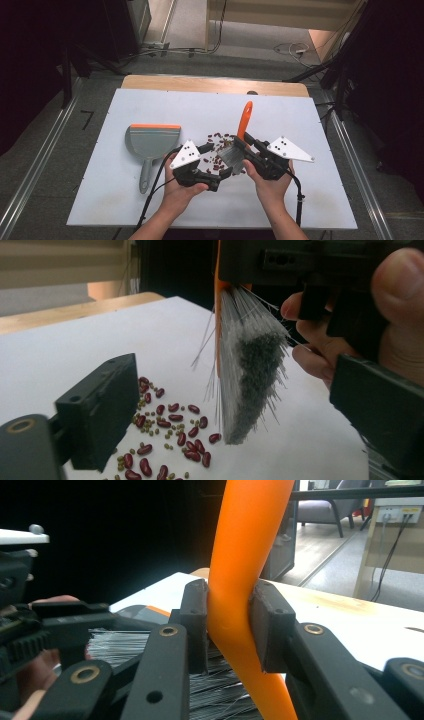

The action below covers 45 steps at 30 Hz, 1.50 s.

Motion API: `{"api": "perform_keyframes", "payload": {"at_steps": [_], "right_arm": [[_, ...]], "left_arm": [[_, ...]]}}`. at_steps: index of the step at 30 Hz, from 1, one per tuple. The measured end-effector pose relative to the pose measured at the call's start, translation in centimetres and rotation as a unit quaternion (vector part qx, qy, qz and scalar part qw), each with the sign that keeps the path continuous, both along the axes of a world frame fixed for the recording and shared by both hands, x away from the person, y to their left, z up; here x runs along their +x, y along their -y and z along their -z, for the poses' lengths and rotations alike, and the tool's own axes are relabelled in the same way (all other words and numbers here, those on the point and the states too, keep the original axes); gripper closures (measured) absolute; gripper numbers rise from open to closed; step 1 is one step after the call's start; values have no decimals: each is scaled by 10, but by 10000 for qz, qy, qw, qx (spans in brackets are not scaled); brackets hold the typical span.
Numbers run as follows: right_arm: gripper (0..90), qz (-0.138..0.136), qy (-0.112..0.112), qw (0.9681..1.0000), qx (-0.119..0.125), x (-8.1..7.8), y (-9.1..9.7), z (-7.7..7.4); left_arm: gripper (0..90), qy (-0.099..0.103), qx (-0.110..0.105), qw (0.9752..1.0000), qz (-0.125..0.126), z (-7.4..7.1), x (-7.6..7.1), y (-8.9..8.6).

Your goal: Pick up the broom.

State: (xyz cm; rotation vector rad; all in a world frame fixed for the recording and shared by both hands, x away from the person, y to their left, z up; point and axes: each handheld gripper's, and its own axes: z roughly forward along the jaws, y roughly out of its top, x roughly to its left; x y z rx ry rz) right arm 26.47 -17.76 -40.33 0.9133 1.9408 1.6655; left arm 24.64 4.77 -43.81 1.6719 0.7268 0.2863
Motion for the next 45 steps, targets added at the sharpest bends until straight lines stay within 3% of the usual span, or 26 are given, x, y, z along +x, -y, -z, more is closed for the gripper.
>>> {"api": "perform_keyframes", "payload": {"at_steps": [11, 19, 24, 35, 39, 45], "right_arm": [[688, -118, 64, 9999, -33, -9, -15, 0], [687, -116, 133, 9998, -41, -14, -21, 0], [688, -109, 133, 9998, -51, -16, -23, 0], [686, -184, 176, 9996, -90, -16, -25, 0], [676, -318, 79, 9994, -121, -12, -25, -2], [505, -549, -69, 9984, -64, -5, -20, -5]], "left_arm": [[391, -228, 245, 9990, -282, 5, -3, 14], [635, -37, 200, 9987, -457, 3, -9, 16], [757, -80, 167, 9985, -524, 3, -8, 13], [832, -104, 266, 9987, -425, 1, -7, 7], [847, -113, 304, 9989, -341, 0, -5, 4], [854, -176, 242, 9994, -187, -1, 1, -6]]}}
